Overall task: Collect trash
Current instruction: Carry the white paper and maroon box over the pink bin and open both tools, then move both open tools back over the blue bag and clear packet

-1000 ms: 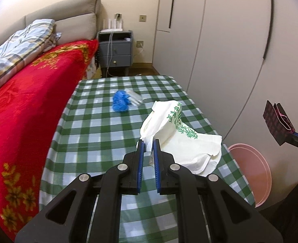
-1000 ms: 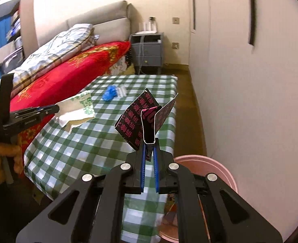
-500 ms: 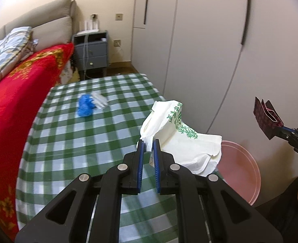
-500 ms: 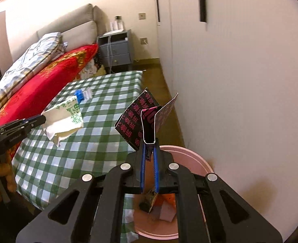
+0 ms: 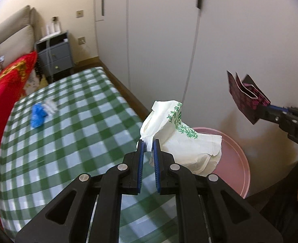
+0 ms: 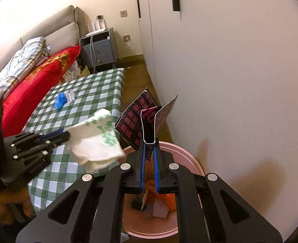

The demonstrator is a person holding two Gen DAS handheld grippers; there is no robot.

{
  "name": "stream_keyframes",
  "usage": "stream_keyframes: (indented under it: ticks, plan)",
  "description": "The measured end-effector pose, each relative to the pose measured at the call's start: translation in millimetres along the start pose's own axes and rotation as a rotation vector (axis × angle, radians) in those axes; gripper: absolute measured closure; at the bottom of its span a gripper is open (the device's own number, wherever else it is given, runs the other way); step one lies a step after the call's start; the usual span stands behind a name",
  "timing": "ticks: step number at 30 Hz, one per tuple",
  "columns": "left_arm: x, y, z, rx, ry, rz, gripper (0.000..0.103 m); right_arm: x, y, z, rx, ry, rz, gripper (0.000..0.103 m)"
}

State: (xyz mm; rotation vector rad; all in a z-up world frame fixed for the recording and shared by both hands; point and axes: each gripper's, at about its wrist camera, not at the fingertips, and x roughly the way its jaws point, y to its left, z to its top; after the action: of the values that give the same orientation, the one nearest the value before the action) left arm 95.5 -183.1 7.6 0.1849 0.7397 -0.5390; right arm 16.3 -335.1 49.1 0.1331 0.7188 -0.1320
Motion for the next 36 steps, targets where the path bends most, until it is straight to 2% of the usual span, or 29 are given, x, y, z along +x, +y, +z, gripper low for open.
stream_keyframes:
  ticks: [10,13,16,19,22,36]
  plan:
    - [38.6,-44.5,-5.4,0.076,0.070,-0.050,0.093,11.3,-8.5,-2.6,0.038,0.033,-0.031,0.095]
    - [47.8,-50.8,-8.9,0.074,0.098,-0.116,0.087,17.3,-12.9,-2.9,0.061,0.047,-0.046,0.094]
    - [50.5,-52.6,-11.1,0.077,0.099,-0.126,0.086,24.0,-14.8,-2.6,0.075,0.062,-0.045,0.082]
    - [47.6,-45.4,-11.5,0.042,0.096,-0.134,0.086,24.7,-13.5,-3.4,0.066,0.057,-0.060,0.073]
    - [42.7,-34.8,-10.4,0.018,0.083,-0.126,0.086,24.0,-12.5,-3.1,0.061,0.048,-0.063,0.071]
    - [20.8,47.2,-1.1,-0.132,-0.023,-0.006,0.086,33.4,6.6,8.1,0.035,0.006,0.009,0.070]
